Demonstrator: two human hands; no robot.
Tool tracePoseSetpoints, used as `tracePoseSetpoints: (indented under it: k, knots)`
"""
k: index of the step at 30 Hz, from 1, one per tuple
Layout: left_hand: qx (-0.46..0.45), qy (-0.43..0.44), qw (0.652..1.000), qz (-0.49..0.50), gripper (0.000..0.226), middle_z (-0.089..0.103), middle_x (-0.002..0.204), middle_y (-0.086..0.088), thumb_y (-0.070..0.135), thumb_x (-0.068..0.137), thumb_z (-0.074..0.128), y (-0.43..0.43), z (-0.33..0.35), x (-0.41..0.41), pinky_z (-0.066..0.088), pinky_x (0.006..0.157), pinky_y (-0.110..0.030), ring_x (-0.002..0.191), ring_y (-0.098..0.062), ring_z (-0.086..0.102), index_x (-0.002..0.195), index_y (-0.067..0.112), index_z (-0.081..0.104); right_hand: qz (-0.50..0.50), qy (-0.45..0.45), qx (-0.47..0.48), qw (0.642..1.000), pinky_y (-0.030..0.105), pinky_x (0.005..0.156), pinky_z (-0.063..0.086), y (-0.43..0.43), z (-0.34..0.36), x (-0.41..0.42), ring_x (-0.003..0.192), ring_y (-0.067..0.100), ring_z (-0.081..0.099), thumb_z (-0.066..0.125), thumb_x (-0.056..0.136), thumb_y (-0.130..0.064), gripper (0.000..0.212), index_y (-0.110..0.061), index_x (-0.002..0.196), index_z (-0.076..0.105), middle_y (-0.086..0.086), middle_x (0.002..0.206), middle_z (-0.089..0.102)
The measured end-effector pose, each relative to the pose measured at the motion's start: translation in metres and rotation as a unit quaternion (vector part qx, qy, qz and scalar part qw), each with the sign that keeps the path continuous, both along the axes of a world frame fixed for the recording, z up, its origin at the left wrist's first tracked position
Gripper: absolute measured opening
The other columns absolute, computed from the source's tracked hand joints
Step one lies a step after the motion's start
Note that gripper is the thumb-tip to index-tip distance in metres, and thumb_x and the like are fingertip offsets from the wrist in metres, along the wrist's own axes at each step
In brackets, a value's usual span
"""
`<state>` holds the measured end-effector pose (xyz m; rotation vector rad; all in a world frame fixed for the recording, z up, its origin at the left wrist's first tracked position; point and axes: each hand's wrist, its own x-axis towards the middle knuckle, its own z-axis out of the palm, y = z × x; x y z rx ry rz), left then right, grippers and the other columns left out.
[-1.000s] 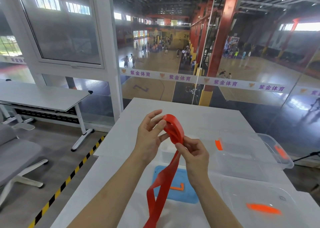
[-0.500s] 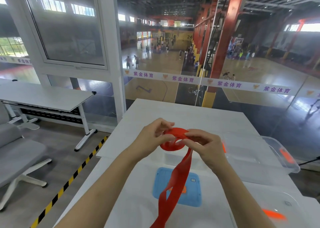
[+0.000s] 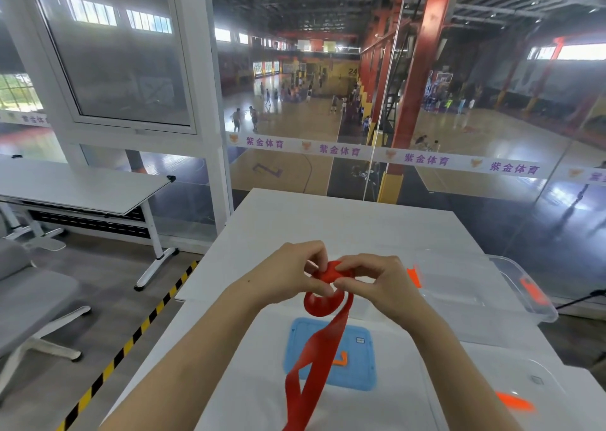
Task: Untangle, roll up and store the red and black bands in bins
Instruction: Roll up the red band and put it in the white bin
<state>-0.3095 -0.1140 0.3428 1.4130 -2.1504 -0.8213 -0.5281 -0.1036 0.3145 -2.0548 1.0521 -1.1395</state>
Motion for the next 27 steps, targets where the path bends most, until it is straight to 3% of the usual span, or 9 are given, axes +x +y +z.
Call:
tracePoseSetpoints:
  k: [7, 11, 13, 18, 22, 27]
  knots:
    - [0.008, 0.206, 0.978, 0.044, 0.040, 0.075, 0.112, 0.011, 0.022, 0.082, 0.088, 0.006, -0.004, -0.001, 0.059, 0.080, -0.017, 0.105, -0.009, 0.071, 0.110, 0.034, 0.063, -0.062, -0.185, 0.079, 0.978, 0.041, 0.090, 0.066, 0.003, -0.024, 0.008, 0.098, 0.025, 0.080, 0.086, 0.082, 0.002, 0.028, -0.011, 0.105, 0.075, 0.002, 0.104, 0.083]
    - [0.025, 0.366, 0.928, 0.064, 0.036, 0.077, 0.114, 0.002, 0.013, 0.089, 0.081, 0.010, -0.007, -0.001, 0.063, 0.084, -0.029, 0.107, -0.017, 0.074, 0.117, 0.027, 0.064, -0.095, -0.282, 0.088, 0.951, 0.031, 0.089, 0.065, 0.011, -0.040, 0.020, 0.103, 0.023, 0.079, 0.084, 0.082, 0.006, 0.036, -0.010, 0.113, 0.074, 0.006, 0.106, 0.081]
    - [0.037, 0.398, 0.913, 0.075, 0.039, 0.076, 0.117, 0.002, 0.016, 0.090, 0.080, 0.011, -0.007, -0.001, 0.063, 0.084, -0.030, 0.110, -0.020, 0.074, 0.124, 0.028, 0.063, -0.113, -0.301, 0.080, 0.944, 0.025, 0.085, 0.064, 0.013, -0.039, 0.024, 0.101, 0.021, 0.079, 0.084, 0.083, 0.001, 0.031, -0.011, 0.111, 0.075, 0.003, 0.103, 0.082]
    - [0.097, 0.244, 0.965, -0.007, 0.056, 0.070, 0.126, 0.002, 0.018, 0.092, 0.078, 0.007, 0.003, 0.015, 0.062, 0.096, -0.038, 0.115, -0.024, 0.071, 0.143, 0.030, 0.057, -0.105, -0.218, 0.035, 0.970, 0.035, 0.085, 0.067, 0.009, -0.022, 0.013, 0.094, 0.023, 0.080, 0.085, 0.084, -0.001, 0.029, -0.023, 0.102, 0.080, -0.001, 0.099, 0.083]
    - [0.078, 0.154, 0.985, -0.030, 0.050, 0.074, 0.121, 0.004, 0.021, 0.084, 0.086, 0.001, 0.020, 0.026, 0.059, 0.101, -0.042, 0.115, -0.022, 0.070, 0.130, 0.025, 0.068, -0.065, -0.120, 0.008, 0.991, 0.035, 0.089, 0.066, 0.006, -0.004, 0.007, 0.097, 0.019, 0.080, 0.088, 0.083, -0.006, 0.033, -0.032, 0.102, 0.081, -0.011, 0.101, 0.083]
    - [0.029, 0.076, 0.996, -0.034, 0.045, 0.073, 0.117, 0.009, 0.036, 0.086, 0.083, 0.002, 0.032, 0.018, 0.060, 0.093, -0.029, 0.108, -0.018, 0.069, 0.128, 0.025, 0.069, -0.030, -0.025, -0.007, 0.999, 0.027, 0.090, 0.064, 0.006, 0.014, 0.007, 0.098, 0.010, 0.078, 0.089, 0.082, -0.023, 0.028, -0.039, 0.103, 0.078, -0.018, 0.100, 0.081]
